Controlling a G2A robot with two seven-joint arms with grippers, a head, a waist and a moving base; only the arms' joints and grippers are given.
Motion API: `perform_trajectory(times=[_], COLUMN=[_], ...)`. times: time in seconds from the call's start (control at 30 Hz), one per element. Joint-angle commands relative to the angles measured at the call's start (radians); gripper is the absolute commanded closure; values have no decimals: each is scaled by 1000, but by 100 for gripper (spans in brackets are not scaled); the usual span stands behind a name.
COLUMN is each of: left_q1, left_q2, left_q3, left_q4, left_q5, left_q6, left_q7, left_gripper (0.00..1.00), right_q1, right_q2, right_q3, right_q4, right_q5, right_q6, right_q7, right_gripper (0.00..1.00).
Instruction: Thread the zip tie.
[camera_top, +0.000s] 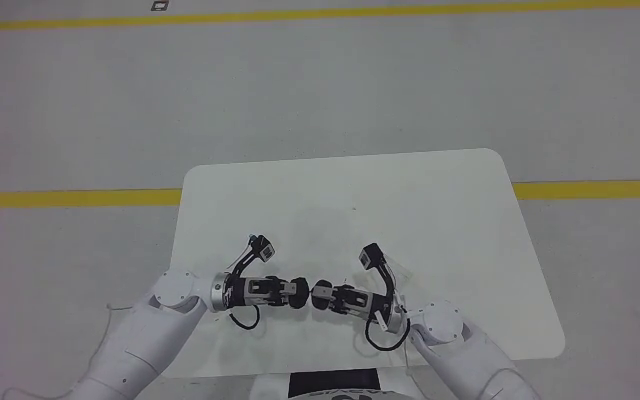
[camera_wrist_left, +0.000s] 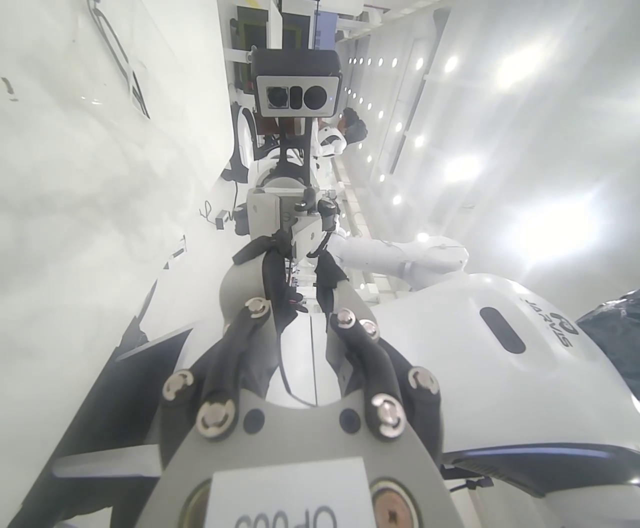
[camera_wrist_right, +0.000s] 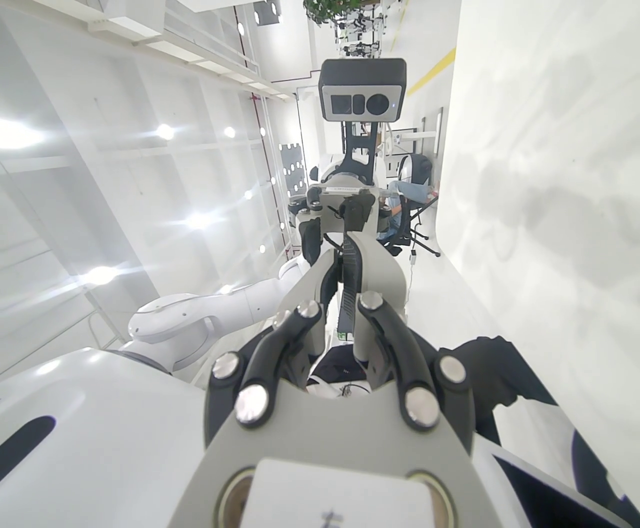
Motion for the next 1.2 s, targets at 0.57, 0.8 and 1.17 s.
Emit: perform_trajectory(times=[0.57, 0.8, 1.17], left_q1=[-3, -5, -8], left_q2=[-3, -3, -3], left_q3=[6, 10, 9], left_q4=[9, 12, 19], left_q5=[1, 1, -3], left_q6=[0, 0, 0], left_q7=[-3, -5, -13], left_gripper=[93, 99, 100], right_q1=[9, 9, 8], right_q2=[4, 7, 11], right_q3=[-12, -14, -8], right_q4=[5, 3, 3], right_q5=[11, 13, 18], right_q6=[-3, -6, 1], right_q7=[3, 3, -12], right_gripper=[100, 100, 0])
